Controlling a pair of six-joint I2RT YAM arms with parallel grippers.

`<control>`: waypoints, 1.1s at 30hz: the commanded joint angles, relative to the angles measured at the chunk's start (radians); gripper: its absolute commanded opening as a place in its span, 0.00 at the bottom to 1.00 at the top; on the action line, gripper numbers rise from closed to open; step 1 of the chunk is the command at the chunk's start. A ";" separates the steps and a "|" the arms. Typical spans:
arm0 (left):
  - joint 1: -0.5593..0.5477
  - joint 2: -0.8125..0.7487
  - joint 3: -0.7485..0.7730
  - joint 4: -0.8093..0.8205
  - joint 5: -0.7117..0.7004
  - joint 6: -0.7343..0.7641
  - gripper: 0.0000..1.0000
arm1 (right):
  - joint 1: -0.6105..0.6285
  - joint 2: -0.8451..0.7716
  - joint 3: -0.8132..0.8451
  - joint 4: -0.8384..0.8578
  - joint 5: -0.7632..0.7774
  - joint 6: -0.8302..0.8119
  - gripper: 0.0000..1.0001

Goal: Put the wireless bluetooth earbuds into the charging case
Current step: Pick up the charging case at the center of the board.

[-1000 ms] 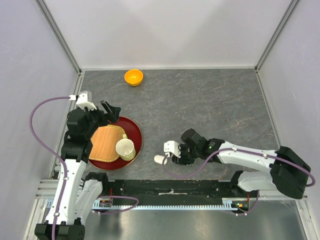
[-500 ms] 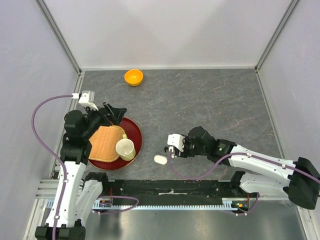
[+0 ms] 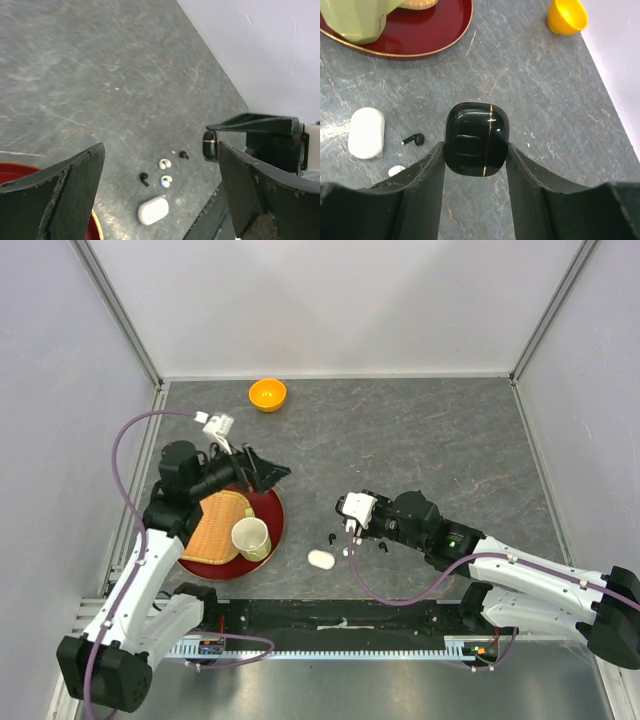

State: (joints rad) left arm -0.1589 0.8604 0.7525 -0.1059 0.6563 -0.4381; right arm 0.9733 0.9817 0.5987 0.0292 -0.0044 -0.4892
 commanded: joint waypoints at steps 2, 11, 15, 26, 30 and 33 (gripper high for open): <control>-0.180 0.063 0.036 0.069 -0.041 0.012 1.00 | 0.007 -0.015 -0.005 0.126 -0.039 0.024 0.18; -0.324 0.152 0.041 0.100 -0.032 0.078 0.99 | 0.008 -0.031 -0.008 0.176 -0.057 0.055 0.18; -0.363 0.195 0.045 0.135 -0.017 0.061 0.98 | 0.008 -0.034 -0.010 0.181 -0.059 0.058 0.18; -0.479 0.299 0.065 0.192 -0.018 0.027 0.89 | 0.008 -0.032 -0.016 0.189 -0.051 0.066 0.17; -0.496 0.322 0.074 0.193 -0.021 0.030 0.84 | 0.008 -0.038 -0.017 0.189 -0.048 0.072 0.17; -0.505 0.338 0.077 0.195 -0.021 0.030 0.79 | 0.008 -0.044 -0.023 0.195 -0.043 0.072 0.17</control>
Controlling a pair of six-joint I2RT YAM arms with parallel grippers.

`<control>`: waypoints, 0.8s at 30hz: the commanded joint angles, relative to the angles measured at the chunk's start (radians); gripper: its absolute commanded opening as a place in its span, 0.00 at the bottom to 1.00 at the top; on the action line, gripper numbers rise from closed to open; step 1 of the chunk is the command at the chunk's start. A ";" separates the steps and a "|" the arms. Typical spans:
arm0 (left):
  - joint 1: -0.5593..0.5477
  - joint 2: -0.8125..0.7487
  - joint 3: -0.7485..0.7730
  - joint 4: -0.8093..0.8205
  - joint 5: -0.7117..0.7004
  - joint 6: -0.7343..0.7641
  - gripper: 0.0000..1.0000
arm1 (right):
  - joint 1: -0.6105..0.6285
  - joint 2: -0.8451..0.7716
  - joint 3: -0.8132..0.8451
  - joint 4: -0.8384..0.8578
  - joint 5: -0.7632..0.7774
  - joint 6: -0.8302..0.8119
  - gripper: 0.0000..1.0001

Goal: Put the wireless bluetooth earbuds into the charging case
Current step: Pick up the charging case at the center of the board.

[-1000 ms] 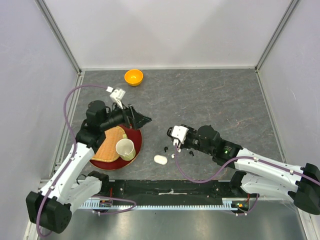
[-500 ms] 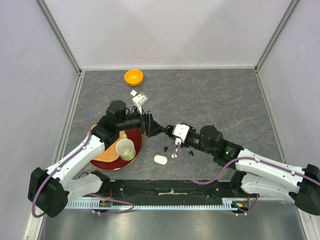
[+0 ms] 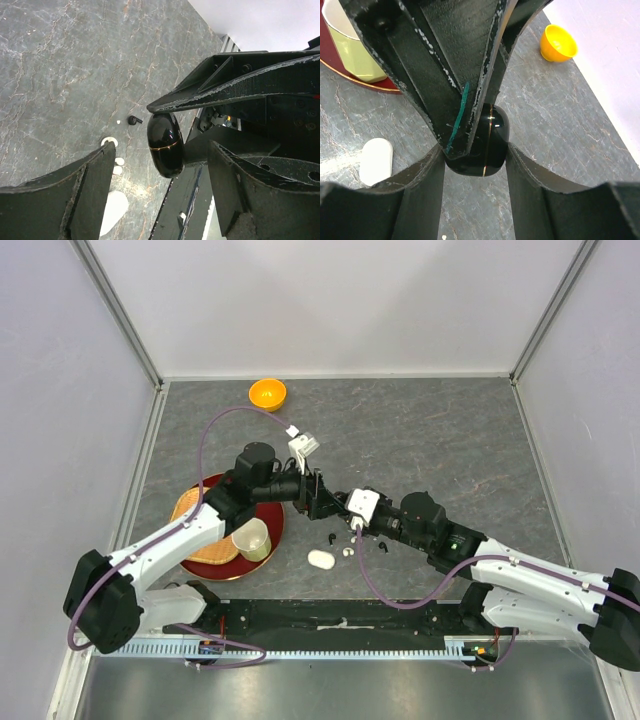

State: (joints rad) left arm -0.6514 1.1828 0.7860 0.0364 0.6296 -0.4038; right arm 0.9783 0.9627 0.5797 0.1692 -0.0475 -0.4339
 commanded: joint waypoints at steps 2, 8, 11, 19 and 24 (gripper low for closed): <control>-0.016 0.020 0.044 0.056 0.004 -0.004 0.74 | 0.003 -0.030 -0.006 0.058 0.000 0.020 0.17; -0.021 0.034 0.042 0.069 0.013 -0.004 0.59 | 0.005 -0.035 -0.009 0.058 0.000 0.023 0.17; -0.025 0.047 0.050 0.071 0.038 -0.001 0.57 | 0.003 -0.036 -0.012 0.061 0.003 0.023 0.17; -0.036 0.058 0.053 0.077 0.038 0.010 0.34 | 0.007 -0.030 -0.011 0.061 -0.005 0.023 0.17; -0.036 0.063 0.053 0.076 0.025 0.013 0.06 | 0.005 -0.028 -0.012 0.067 0.000 0.029 0.29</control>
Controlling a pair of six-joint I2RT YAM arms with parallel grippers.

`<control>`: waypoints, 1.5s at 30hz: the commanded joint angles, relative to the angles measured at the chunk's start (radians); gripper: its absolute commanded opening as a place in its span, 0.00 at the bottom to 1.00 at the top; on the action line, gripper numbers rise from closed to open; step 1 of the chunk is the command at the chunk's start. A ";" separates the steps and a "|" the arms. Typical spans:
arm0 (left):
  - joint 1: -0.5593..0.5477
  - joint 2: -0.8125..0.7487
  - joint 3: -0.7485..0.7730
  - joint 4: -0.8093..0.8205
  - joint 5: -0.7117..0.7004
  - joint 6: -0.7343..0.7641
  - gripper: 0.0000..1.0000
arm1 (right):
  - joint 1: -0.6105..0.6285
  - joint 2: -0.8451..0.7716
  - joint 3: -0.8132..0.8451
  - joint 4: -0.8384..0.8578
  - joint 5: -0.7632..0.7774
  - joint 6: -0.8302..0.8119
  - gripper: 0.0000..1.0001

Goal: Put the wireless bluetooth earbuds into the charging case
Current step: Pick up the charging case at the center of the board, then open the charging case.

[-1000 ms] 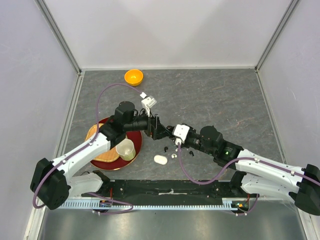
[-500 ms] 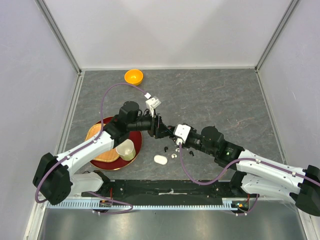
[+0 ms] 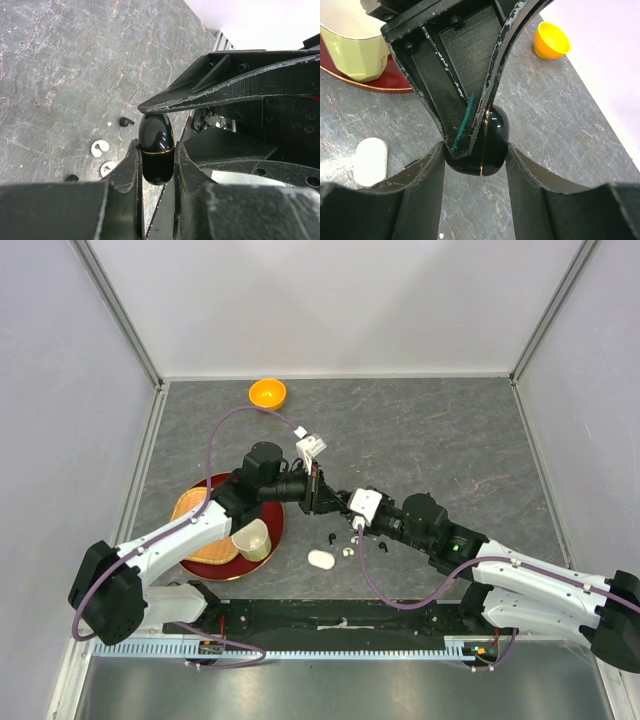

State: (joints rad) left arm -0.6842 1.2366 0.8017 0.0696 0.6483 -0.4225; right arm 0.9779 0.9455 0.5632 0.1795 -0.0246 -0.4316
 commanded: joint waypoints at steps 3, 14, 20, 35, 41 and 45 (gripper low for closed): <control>-0.003 0.004 0.034 0.042 -0.007 0.036 0.02 | 0.005 -0.016 0.001 0.069 0.005 0.039 0.60; 0.000 -0.107 0.073 -0.039 -0.347 0.152 0.02 | 0.005 -0.180 0.018 -0.009 0.152 0.088 0.98; 0.005 -0.101 0.186 0.010 -0.492 0.220 0.02 | -0.019 -0.223 0.197 -0.172 0.747 0.561 0.98; 0.003 -0.284 -0.125 0.391 -0.266 0.274 0.02 | -0.088 -0.076 0.495 -0.502 0.319 1.301 0.98; 0.003 -0.397 -0.215 0.449 -0.208 0.286 0.02 | -0.104 -0.140 0.370 -0.431 0.195 1.621 0.98; 0.003 -0.424 -0.252 0.499 -0.231 0.281 0.02 | -0.108 -0.166 0.256 -0.347 0.160 1.770 0.98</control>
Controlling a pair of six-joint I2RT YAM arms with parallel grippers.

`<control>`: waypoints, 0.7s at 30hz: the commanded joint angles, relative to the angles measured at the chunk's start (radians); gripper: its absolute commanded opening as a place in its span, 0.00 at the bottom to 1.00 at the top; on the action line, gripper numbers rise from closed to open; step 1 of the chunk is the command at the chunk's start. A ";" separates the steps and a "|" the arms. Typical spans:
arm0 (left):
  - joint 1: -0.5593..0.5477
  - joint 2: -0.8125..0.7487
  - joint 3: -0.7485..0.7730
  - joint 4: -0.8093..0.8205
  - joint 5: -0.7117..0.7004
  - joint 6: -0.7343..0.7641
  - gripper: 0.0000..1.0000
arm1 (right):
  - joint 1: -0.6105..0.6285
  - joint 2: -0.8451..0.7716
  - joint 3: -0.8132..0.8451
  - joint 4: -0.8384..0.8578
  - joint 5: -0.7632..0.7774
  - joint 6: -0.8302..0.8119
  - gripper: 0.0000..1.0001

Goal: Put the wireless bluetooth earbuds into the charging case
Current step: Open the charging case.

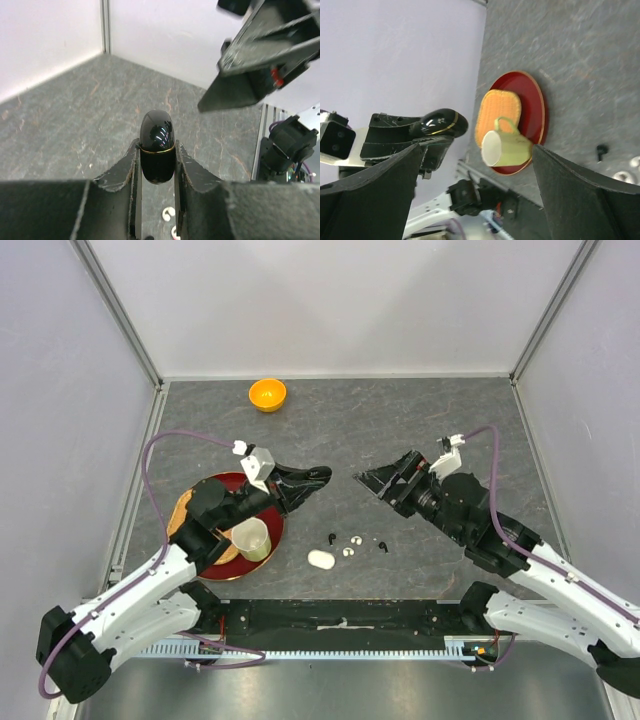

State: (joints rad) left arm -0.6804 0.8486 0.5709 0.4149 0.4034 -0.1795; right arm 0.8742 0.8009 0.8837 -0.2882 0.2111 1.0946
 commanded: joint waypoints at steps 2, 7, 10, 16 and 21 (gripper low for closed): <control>-0.001 -0.031 -0.026 0.180 0.018 0.022 0.02 | -0.004 -0.003 -0.080 0.180 -0.111 0.264 0.98; -0.001 -0.019 -0.012 0.185 0.057 -0.029 0.02 | -0.006 0.044 -0.112 0.332 -0.208 0.346 0.98; -0.001 -0.022 -0.026 0.193 0.066 -0.054 0.02 | -0.004 0.058 -0.169 0.475 -0.252 0.413 0.98; -0.001 -0.033 -0.046 0.208 0.068 -0.054 0.02 | -0.017 0.144 -0.181 0.595 -0.328 0.468 0.98; -0.001 -0.026 -0.045 0.200 0.086 -0.067 0.02 | -0.035 0.202 -0.183 0.664 -0.368 0.527 0.98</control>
State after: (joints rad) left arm -0.6804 0.8284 0.5236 0.5564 0.4572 -0.2142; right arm 0.8547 0.9821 0.6994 0.2298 -0.0994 1.5463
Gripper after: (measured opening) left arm 0.289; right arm 0.979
